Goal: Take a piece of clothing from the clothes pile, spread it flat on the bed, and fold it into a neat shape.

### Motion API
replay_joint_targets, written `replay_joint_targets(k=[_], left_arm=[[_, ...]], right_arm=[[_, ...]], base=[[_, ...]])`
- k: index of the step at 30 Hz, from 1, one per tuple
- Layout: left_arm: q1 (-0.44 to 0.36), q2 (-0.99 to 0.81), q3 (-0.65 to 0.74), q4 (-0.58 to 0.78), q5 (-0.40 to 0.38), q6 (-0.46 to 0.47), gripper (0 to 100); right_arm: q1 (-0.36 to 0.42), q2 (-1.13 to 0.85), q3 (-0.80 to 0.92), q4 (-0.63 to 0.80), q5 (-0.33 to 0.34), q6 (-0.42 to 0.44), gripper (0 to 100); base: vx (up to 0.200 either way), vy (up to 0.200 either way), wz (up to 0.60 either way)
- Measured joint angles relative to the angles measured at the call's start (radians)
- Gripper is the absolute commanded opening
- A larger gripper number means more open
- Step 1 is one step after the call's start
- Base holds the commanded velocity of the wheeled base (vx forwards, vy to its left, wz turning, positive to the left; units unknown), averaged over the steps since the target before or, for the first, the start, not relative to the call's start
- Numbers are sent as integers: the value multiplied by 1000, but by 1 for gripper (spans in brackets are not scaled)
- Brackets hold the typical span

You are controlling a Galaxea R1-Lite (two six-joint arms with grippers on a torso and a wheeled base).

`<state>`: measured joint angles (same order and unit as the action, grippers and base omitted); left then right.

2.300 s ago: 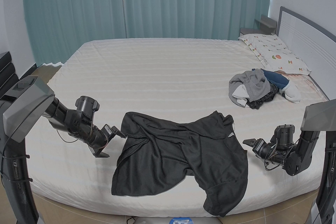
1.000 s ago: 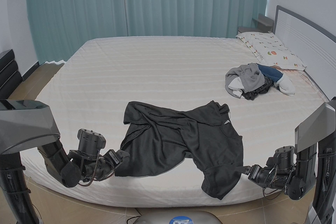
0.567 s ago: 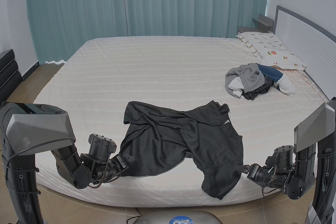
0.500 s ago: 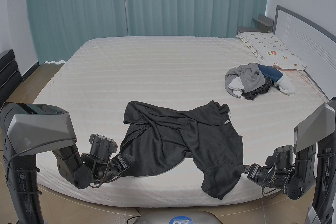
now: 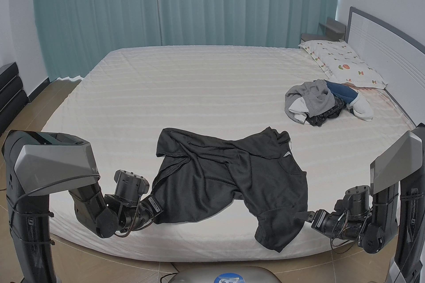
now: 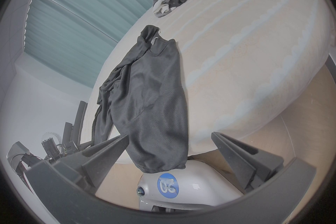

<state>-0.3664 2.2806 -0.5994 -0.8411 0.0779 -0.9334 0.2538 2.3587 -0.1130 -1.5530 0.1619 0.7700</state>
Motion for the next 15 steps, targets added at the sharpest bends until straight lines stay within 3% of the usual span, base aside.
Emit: replay_joint_targets(k=[15], left_arm=[[67,-47,96,-57,-4,-43,0]], right_arm=[[-13,4,-9,0,0,0,100]], base=[[0,0,0]])
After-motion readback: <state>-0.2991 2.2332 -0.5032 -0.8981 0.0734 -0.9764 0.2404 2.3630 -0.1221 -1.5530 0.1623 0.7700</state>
